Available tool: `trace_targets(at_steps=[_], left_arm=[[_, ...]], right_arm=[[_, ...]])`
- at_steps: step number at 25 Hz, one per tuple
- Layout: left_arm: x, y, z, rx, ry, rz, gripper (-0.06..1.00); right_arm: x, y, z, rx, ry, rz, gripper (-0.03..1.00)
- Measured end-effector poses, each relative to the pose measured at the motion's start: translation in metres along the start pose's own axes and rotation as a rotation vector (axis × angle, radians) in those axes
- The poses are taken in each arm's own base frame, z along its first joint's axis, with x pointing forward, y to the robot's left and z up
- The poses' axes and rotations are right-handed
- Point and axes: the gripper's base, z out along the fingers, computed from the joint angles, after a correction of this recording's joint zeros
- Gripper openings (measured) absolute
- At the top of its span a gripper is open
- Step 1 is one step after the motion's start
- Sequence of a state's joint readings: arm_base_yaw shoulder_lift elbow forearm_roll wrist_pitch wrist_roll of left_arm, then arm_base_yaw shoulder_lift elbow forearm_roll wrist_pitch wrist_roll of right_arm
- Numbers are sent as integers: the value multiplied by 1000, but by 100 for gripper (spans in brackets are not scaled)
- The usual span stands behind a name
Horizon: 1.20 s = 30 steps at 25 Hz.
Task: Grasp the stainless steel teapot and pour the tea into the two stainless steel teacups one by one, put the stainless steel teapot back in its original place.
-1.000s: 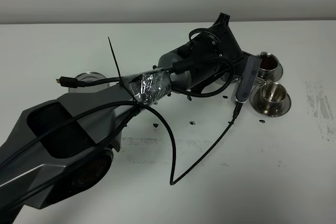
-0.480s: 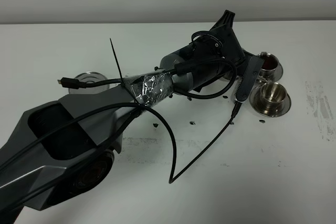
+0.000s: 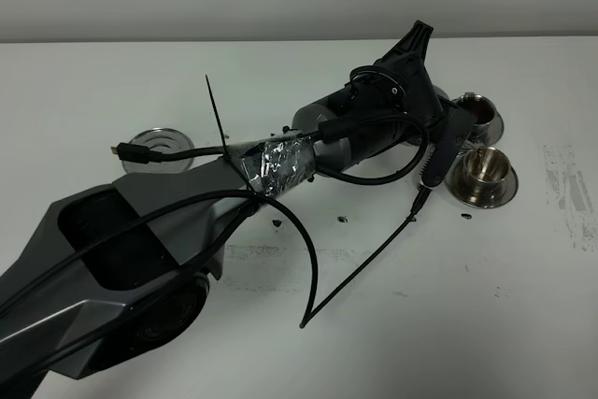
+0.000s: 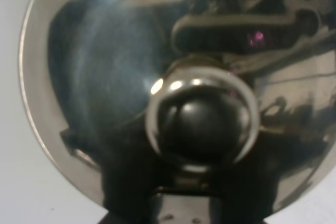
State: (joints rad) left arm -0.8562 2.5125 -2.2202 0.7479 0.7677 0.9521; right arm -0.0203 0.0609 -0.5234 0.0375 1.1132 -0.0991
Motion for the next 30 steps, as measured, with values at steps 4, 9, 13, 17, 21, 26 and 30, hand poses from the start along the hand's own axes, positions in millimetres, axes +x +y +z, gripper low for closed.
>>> trace_targets(at_steps=[4, 9, 13, 17, 21, 26, 30], left_arm=[[-1, -2, 4, -1, 12, 18, 17], [0, -1, 3, -17, 34, 44, 17], [-1, 0, 2, -30, 44, 61, 17], [-4, 1, 1, -36, 41, 67, 17], [-6, 2, -1, -55, 45, 85, 17], [-6, 3, -2, -67, 52, 97, 17], [-6, 4, -2, -81, 65, 115, 17]], right_arm=[[0, 0, 0, 0, 0, 0, 53], [0, 0, 0, 0, 0, 0, 53], [0, 0, 0, 0, 0, 0, 53], [0, 0, 0, 0, 0, 3, 53], [0, 0, 0, 0, 0, 3, 53], [0, 0, 0, 0, 0, 3, 53], [0, 0, 0, 0, 0, 3, 53]])
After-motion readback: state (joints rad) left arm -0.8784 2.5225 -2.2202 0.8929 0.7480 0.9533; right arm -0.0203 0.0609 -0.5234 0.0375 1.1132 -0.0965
